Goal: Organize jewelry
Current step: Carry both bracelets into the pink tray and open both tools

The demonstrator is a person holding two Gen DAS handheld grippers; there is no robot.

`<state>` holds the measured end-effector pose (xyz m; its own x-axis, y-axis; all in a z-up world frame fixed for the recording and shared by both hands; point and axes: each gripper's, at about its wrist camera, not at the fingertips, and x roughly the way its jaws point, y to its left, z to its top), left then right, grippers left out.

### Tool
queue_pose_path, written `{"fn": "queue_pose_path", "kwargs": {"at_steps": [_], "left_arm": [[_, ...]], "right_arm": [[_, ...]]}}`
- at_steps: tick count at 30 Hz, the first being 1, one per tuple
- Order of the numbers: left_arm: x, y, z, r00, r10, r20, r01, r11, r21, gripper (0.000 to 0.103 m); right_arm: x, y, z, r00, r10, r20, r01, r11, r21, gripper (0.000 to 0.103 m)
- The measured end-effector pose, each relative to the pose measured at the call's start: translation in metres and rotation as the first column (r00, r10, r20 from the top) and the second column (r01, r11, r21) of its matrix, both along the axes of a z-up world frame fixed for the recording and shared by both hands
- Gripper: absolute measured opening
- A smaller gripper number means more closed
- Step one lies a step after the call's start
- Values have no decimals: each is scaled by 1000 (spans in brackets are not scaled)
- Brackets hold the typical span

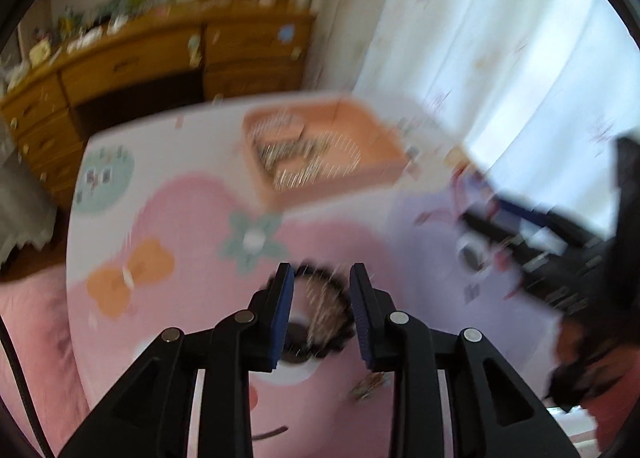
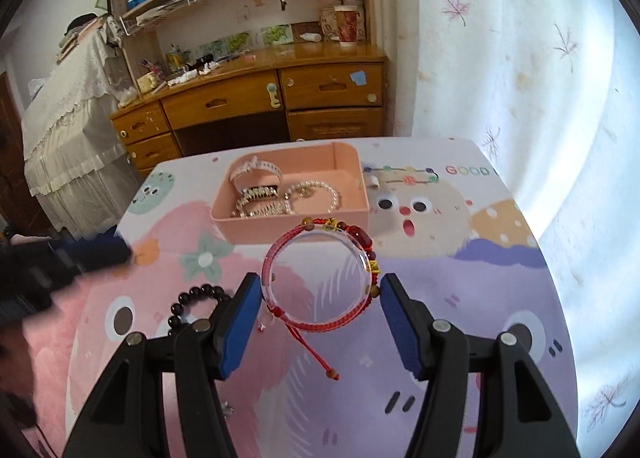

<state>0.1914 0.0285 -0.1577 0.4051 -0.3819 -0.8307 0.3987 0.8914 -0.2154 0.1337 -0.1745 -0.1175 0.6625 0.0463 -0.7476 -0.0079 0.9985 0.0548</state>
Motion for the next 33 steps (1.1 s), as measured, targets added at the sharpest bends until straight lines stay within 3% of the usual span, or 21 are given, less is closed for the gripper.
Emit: {"fn": "queue_pose_path", "kwargs": {"at_steps": [3, 7, 11, 14, 20, 24, 33], "left_arm": [[4, 3, -32, 992, 102, -69, -97, 993, 70, 29], [8, 22, -69, 946, 242, -214, -242, 970, 30, 29], [8, 26, -78, 943, 276, -188, -274, 961, 38, 28], [5, 19, -78, 953, 255, -161, -252, 967, 38, 13], [1, 12, -72, 950, 286, -125, -279, 958, 70, 13], [-4, 11, -55, 955, 284, -87, -282, 959, 34, 13], [-14, -4, 13, 969, 246, 8, -245, 967, -72, 13]], "right_arm": [[1, 0, -2, 1000, 18, -8, -18, 1000, 1, 61], [1, -2, -7, 999, 39, -29, -39, 999, -4, 61], [2, -5, -9, 998, 53, -45, -53, 999, 6, 61], [4, -8, -12, 997, 63, -53, -62, 998, 16, 61], [10, -13, -14, 995, 78, -65, -76, 997, 31, 61], [14, -18, -10, 994, 94, -59, -92, 995, 38, 61], [29, -34, 6, 992, 128, -10, -128, 991, 38, 61]]}}
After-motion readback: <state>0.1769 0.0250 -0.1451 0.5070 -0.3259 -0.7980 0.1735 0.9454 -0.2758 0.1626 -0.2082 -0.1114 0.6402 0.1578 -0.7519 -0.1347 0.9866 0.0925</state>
